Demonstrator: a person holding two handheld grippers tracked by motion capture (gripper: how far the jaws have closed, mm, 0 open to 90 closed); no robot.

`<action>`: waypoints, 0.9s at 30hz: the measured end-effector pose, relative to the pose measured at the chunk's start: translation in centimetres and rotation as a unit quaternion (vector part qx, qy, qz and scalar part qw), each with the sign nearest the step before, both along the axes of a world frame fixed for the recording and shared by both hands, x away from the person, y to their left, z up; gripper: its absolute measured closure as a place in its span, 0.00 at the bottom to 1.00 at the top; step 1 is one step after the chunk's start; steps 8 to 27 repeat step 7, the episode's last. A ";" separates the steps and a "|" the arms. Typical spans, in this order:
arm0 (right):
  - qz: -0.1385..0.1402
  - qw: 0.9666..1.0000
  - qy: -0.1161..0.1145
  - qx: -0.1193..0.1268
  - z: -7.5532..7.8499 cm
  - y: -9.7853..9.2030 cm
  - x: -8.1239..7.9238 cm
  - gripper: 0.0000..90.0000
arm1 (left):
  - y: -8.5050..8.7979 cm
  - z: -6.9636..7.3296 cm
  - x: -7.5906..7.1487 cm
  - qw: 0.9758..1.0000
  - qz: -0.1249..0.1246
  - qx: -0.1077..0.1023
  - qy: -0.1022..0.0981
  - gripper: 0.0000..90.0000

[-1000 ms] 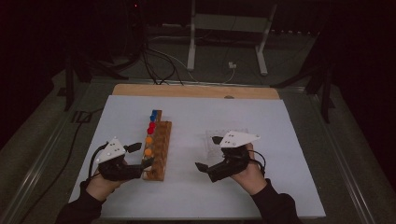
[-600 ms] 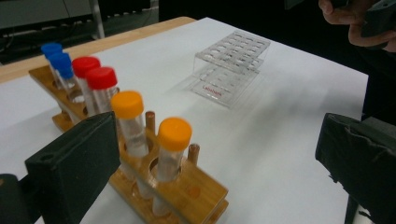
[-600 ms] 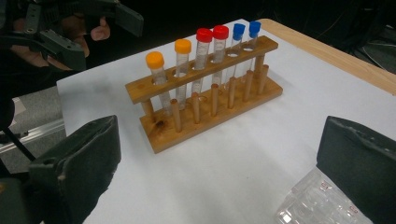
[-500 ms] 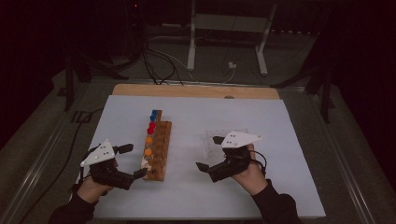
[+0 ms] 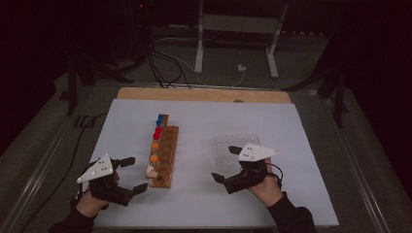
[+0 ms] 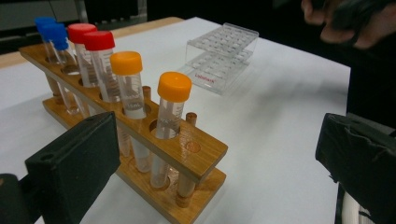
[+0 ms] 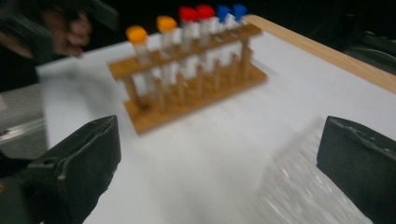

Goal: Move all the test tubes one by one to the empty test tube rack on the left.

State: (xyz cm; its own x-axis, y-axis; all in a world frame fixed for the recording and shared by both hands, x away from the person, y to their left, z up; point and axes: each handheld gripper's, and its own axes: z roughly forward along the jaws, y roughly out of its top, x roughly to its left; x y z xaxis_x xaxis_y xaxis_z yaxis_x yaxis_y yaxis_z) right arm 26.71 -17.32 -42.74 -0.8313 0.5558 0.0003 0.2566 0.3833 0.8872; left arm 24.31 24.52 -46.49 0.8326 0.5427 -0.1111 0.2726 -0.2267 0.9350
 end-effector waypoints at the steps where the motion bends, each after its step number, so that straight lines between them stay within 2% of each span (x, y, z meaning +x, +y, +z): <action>1: -0.008 1.000 -0.002 -0.004 -0.4 -0.4 0.0 0.00 | 0.0 0.0 0.0 1.000 0.000 0.002 0.001 0.01; 3: -0.016 1.000 -0.002 0.003 -0.8 -1.1 0.2 0.00 | -0.1 -0.2 0.0 1.000 -0.001 0.005 0.002 0.01; 7: -0.025 1.000 -0.006 0.017 -0.7 -1.4 0.4 0.00 | -0.5 -0.3 0.0 1.000 -0.008 0.011 0.005 0.01; 27: -0.025 1.000 -0.006 0.017 -0.7 -1.4 0.4 0.00 | -0.5 -0.3 0.0 1.000 -0.008 0.011 0.005 0.01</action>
